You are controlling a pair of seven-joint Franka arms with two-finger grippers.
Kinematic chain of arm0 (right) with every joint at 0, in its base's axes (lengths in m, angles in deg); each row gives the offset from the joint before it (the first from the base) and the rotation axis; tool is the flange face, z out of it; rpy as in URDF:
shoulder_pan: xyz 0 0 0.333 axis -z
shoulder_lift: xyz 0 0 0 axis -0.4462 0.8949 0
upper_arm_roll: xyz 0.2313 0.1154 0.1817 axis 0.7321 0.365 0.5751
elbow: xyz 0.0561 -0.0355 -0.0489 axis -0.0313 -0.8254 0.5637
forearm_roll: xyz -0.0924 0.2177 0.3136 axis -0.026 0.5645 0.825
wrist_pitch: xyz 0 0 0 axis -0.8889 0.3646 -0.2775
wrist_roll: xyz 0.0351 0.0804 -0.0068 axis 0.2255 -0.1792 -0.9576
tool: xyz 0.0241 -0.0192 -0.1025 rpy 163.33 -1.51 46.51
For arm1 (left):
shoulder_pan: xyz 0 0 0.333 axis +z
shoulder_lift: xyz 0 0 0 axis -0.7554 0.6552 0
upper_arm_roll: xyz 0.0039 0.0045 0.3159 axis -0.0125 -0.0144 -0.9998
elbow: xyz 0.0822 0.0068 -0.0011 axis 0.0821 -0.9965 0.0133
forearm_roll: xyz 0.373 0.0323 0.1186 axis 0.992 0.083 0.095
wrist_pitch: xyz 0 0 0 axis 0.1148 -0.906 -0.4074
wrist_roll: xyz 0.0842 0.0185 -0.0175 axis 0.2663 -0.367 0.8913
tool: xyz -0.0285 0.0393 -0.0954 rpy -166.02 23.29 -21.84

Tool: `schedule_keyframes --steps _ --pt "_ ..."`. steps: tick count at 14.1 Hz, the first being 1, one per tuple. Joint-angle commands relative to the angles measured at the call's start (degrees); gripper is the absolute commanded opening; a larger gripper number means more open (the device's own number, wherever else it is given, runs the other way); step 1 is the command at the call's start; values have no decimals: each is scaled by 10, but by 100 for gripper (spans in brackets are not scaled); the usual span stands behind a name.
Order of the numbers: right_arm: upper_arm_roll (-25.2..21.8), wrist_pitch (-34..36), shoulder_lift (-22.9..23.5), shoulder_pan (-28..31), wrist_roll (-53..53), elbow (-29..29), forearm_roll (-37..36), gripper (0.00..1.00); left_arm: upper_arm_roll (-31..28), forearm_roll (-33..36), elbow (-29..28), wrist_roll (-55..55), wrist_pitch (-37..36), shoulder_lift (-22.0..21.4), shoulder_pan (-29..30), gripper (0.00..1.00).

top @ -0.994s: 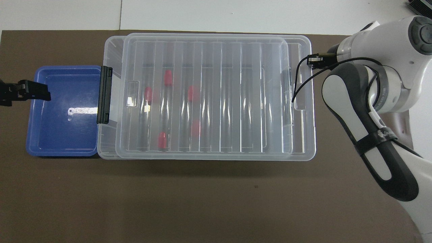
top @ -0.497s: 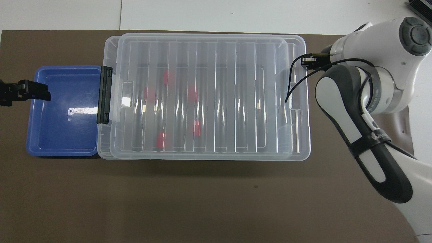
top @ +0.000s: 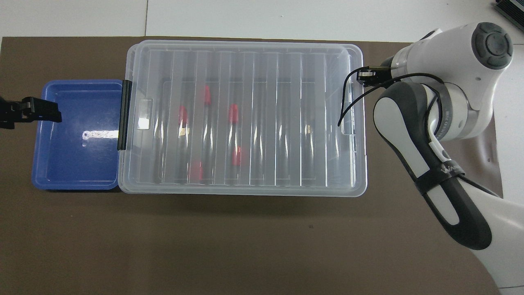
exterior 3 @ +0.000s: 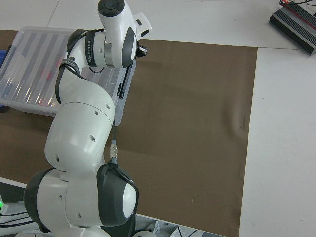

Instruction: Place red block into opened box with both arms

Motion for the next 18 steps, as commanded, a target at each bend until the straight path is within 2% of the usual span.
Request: schedule_keyframes --steps 1,3,4,5,10,15,18 --pt "1 5 -3 2 6 -13 14 0 4 -9 -9 1 -5 -13 8 100" --pt "1 16 -5 8 -1 -11 9 0 4 -9 -9 1 -6 -13 8 100" --pt "-3 30 -8 9 0 -9 8 56 4 -9 -9 1 -6 -13 8 100" --pt "-6 38 -14 10 1 -9 5 100 4 -9 -9 0 -6 -13 8 100" --pt "-7 106 -65 20 5 -4 -89 100 4 -9 -9 1 -5 -13 8 100" --pt "-7 215 -146 41 6 -1 -95 100 4 -9 -10 0 -6 -13 8 100" --pt "-7 311 -202 51 6 9 -94 100 4 -10 -9 0 -6 -13 8 100"
